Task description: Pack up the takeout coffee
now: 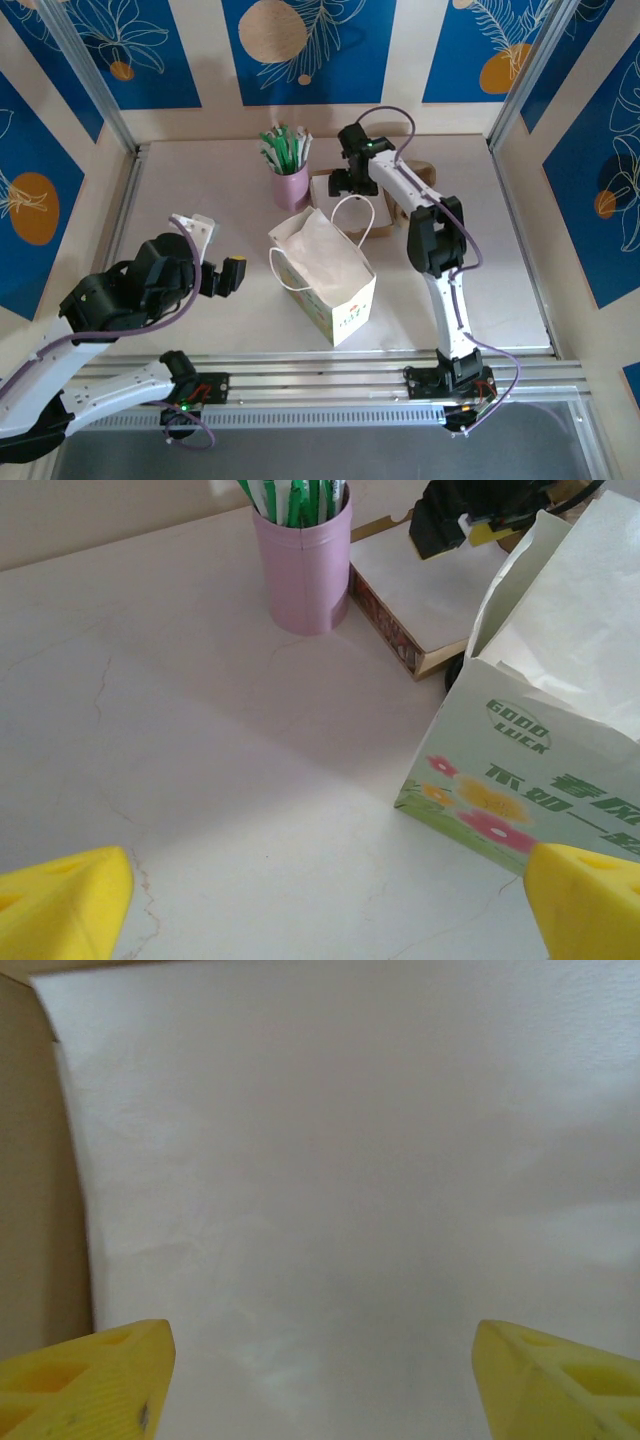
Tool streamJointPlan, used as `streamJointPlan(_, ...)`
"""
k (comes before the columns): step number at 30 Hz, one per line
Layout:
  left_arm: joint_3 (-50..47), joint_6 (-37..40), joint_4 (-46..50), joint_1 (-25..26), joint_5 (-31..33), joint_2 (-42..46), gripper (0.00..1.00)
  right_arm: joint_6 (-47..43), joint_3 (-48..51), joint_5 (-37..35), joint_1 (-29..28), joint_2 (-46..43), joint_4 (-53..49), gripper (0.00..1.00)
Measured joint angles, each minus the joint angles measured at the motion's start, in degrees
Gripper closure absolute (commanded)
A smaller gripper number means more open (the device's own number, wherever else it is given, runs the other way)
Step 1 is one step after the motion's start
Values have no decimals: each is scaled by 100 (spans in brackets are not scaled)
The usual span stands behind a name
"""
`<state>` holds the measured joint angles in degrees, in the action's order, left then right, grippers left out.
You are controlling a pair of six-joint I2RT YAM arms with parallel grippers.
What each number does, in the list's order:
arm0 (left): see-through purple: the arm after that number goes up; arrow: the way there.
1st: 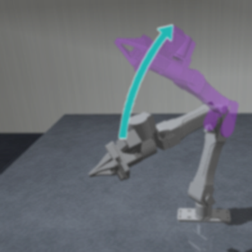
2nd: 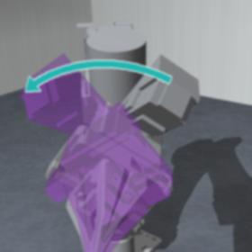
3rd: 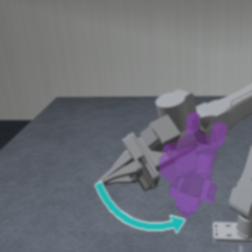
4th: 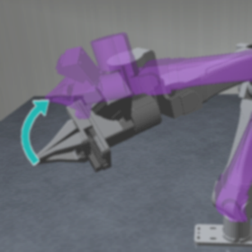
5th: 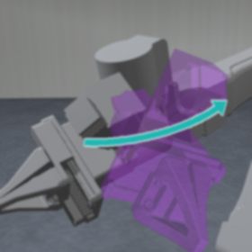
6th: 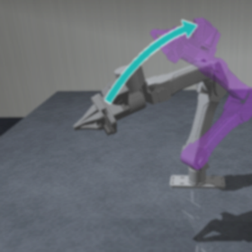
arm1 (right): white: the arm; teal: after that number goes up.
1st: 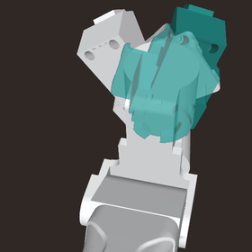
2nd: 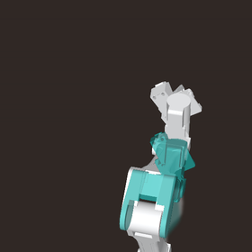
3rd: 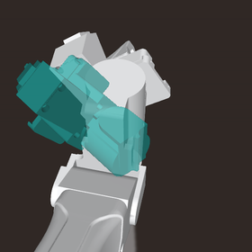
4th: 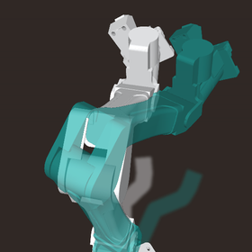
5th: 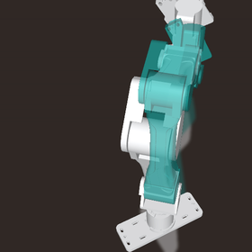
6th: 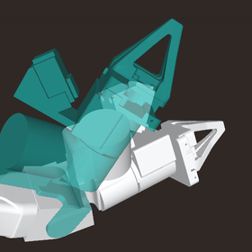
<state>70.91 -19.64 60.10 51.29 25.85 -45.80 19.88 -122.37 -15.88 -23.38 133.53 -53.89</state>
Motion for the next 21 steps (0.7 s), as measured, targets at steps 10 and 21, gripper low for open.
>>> streamJointPlan(10, 0, -52, 297, 0, 42, -33, 0, -175, -483, -251, -24, 782, -332, 34)
streamJointPlan(21, 7, -155, 426, 0, 44, -203, 0, -293, -439, -321, 26, 782, -278, 64)
